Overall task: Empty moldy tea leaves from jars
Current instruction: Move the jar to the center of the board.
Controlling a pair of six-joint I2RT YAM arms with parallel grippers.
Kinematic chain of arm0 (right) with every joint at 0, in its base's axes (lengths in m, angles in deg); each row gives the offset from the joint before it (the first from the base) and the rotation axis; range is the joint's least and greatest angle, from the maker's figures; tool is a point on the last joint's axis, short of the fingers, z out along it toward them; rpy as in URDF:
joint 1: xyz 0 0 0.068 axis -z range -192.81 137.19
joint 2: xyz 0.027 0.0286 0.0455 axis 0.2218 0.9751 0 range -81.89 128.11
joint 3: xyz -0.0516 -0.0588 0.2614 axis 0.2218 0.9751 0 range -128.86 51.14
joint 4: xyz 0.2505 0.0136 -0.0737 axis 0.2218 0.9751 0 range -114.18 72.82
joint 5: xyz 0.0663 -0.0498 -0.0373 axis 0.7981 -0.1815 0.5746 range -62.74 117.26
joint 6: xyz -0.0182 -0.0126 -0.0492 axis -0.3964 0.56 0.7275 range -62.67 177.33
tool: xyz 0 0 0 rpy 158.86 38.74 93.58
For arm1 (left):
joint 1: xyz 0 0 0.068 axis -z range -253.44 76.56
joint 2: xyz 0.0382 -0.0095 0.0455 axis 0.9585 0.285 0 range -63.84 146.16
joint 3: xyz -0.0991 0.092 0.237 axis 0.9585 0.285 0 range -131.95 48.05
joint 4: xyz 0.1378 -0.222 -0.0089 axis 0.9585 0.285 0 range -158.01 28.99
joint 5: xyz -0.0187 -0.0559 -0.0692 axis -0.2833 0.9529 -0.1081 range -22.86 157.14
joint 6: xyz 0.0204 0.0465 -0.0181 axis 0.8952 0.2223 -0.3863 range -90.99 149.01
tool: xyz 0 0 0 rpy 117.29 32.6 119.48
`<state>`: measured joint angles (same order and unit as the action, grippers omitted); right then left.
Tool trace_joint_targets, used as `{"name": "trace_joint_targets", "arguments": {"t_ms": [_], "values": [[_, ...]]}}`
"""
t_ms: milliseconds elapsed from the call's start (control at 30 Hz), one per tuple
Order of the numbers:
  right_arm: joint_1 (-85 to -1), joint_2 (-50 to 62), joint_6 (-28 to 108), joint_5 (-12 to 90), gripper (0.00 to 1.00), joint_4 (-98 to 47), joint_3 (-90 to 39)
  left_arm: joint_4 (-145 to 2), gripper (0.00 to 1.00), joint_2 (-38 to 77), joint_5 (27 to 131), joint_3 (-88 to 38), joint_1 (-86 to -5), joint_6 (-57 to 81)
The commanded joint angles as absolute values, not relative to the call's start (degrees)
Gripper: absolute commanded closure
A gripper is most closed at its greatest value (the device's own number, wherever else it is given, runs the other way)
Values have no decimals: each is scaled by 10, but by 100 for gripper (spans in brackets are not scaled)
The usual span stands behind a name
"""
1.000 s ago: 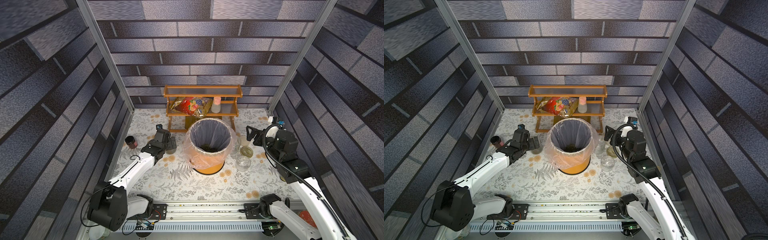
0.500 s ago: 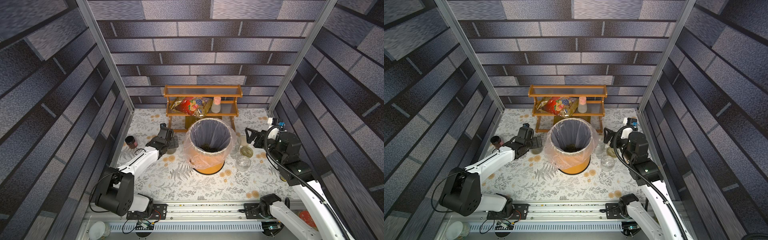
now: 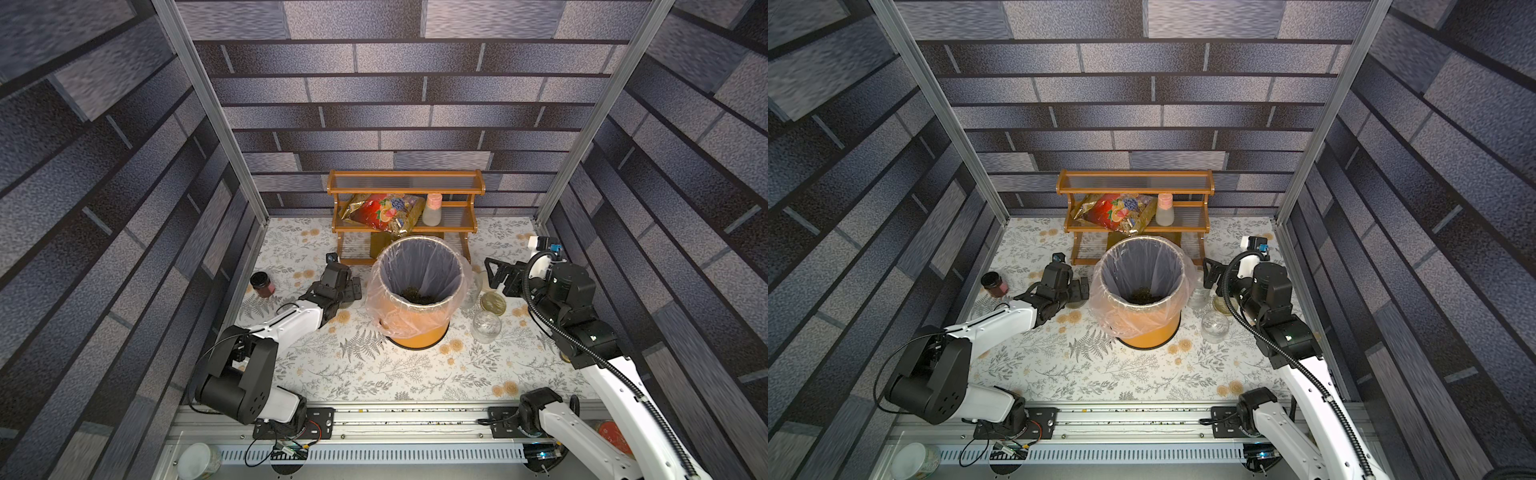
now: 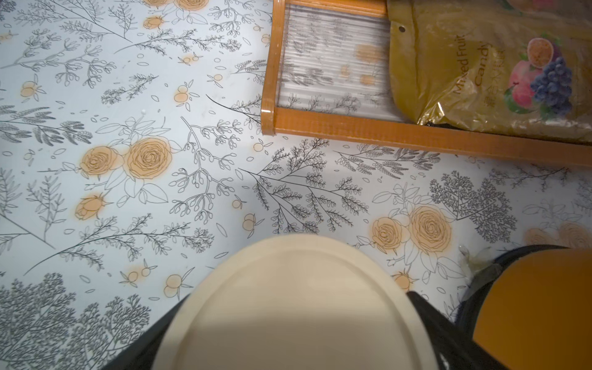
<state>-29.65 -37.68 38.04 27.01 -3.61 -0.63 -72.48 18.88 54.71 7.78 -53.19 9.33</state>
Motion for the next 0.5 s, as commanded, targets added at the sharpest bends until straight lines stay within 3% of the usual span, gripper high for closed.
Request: {"name": "trace_joint_targets", "arguments": {"t_ms": [0,467], "values": [[-294,-375,380,287,0,-59,6,-817,0,203,547,95,-528,109],[-295,-375,383,301,0,-68,17,-972,0,244,521,157,-516,142]]}}
